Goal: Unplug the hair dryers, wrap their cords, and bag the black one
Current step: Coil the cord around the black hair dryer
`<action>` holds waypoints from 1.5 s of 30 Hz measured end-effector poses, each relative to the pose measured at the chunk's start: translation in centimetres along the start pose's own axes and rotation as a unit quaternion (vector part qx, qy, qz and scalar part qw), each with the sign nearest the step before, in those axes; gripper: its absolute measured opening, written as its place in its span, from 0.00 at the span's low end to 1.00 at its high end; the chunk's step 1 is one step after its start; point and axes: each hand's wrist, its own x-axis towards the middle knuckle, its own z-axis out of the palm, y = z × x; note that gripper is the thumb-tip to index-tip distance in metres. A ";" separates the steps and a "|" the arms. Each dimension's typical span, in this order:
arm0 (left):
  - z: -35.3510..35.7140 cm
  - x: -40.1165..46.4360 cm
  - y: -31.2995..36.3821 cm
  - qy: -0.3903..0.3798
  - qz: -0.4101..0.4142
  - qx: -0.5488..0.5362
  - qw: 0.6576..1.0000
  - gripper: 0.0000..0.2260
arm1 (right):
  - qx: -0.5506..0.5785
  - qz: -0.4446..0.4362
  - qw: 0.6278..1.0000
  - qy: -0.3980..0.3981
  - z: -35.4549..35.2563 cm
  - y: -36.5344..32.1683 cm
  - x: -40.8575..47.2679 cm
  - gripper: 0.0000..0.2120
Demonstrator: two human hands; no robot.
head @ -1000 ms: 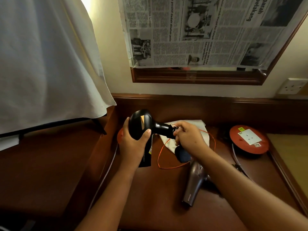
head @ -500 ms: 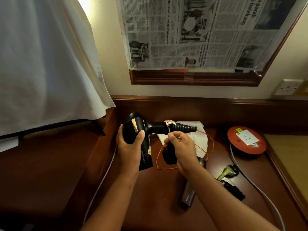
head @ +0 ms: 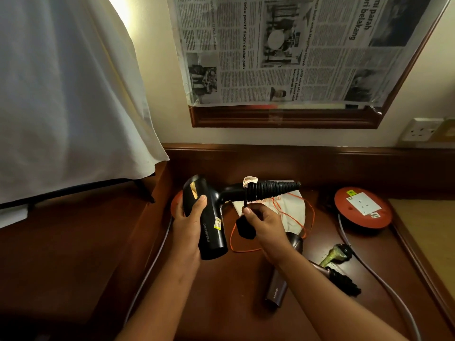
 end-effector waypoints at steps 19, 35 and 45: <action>-2.5 0.3 2.6 -0.178 -0.044 0.071 0.980 0.32 | -0.083 0.107 0.952 -0.275 -7.9 -0.7 3.6 0.13; -3.1 0.8 2.7 -0.249 0.004 0.142 0.958 0.29 | 0.052 0.206 0.925 -0.314 -5.6 -4.4 5.7 0.22; -3.4 -0.1 -1.2 -0.221 0.030 0.202 0.954 0.32 | -0.244 0.145 0.923 -0.259 -3.7 -0.6 3.5 0.23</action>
